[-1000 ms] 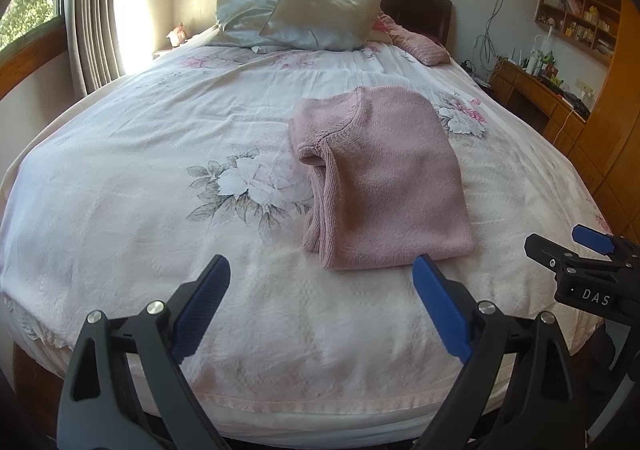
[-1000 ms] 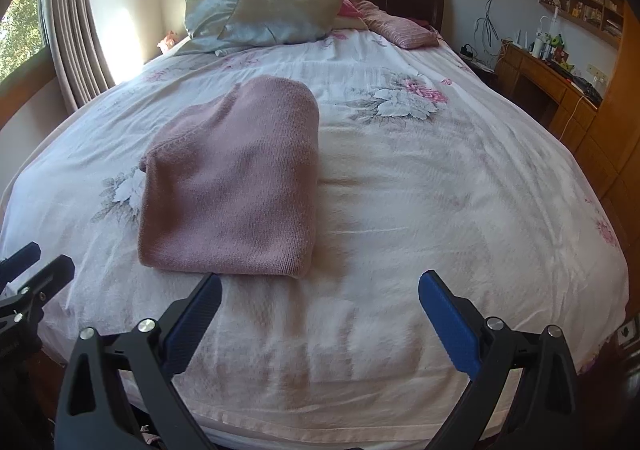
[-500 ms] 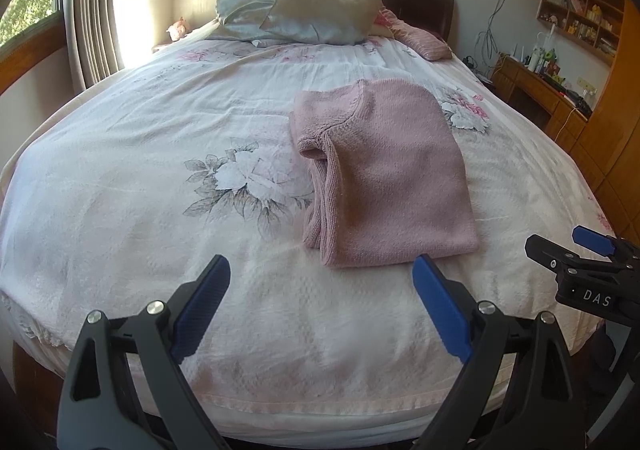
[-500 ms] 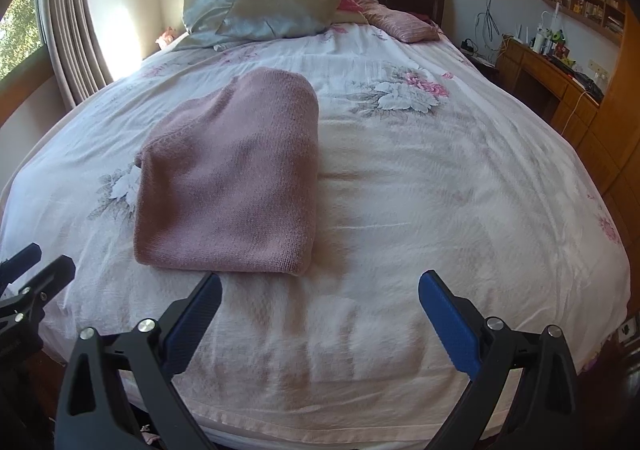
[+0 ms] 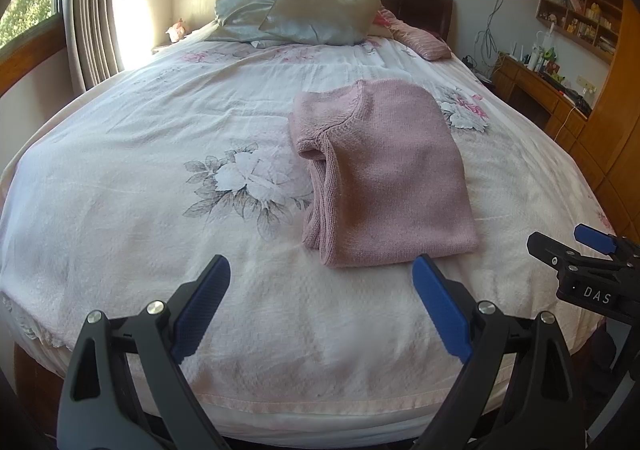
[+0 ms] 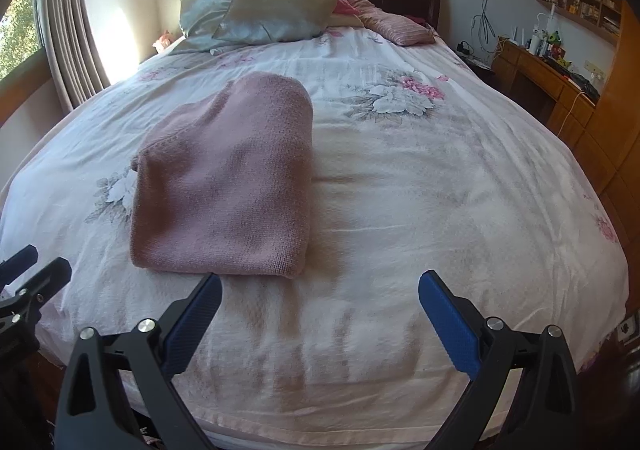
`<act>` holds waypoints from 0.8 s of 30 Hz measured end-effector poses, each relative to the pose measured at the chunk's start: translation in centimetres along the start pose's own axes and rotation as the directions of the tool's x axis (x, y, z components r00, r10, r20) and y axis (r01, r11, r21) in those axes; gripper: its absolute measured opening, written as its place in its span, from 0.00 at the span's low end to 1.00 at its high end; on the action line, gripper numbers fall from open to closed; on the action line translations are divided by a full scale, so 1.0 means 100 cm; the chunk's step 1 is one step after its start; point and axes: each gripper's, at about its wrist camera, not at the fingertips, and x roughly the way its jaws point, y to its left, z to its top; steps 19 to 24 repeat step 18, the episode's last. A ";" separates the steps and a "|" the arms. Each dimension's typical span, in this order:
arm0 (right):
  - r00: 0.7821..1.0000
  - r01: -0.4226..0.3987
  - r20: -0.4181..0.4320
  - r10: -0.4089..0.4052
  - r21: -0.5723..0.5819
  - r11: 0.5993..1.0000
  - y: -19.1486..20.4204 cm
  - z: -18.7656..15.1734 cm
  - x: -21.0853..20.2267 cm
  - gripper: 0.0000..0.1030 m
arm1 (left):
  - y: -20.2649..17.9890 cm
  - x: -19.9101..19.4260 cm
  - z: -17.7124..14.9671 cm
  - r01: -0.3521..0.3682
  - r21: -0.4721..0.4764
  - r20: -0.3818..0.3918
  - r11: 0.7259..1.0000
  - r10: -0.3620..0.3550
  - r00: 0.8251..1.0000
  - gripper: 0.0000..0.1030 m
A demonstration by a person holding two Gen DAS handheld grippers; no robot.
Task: Fold small clothes
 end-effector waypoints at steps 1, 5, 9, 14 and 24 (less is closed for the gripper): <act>1.000 0.001 0.001 -0.001 0.000 1.000 0.000 0.000 0.000 0.96 | 0.000 0.000 0.000 0.001 -0.001 -0.001 1.000 -0.001 1.000 0.89; 1.000 0.011 0.008 -0.011 0.006 1.000 -0.002 -0.001 -0.001 0.96 | -0.001 -0.001 0.000 0.000 0.002 -0.001 1.000 0.000 1.000 0.89; 1.000 0.014 0.007 -0.014 0.017 1.000 -0.004 0.000 -0.002 0.96 | -0.002 -0.001 0.000 -0.001 0.001 -0.001 1.000 0.001 1.000 0.89; 1.000 0.006 -0.011 -0.006 0.028 1.000 -0.004 -0.001 -0.001 0.96 | -0.002 -0.001 0.000 -0.001 0.003 0.000 1.000 0.001 1.000 0.89; 1.000 0.007 -0.013 -0.006 0.025 1.000 -0.003 -0.001 -0.001 0.96 | -0.003 -0.001 -0.001 -0.001 0.006 0.000 1.000 0.001 1.000 0.89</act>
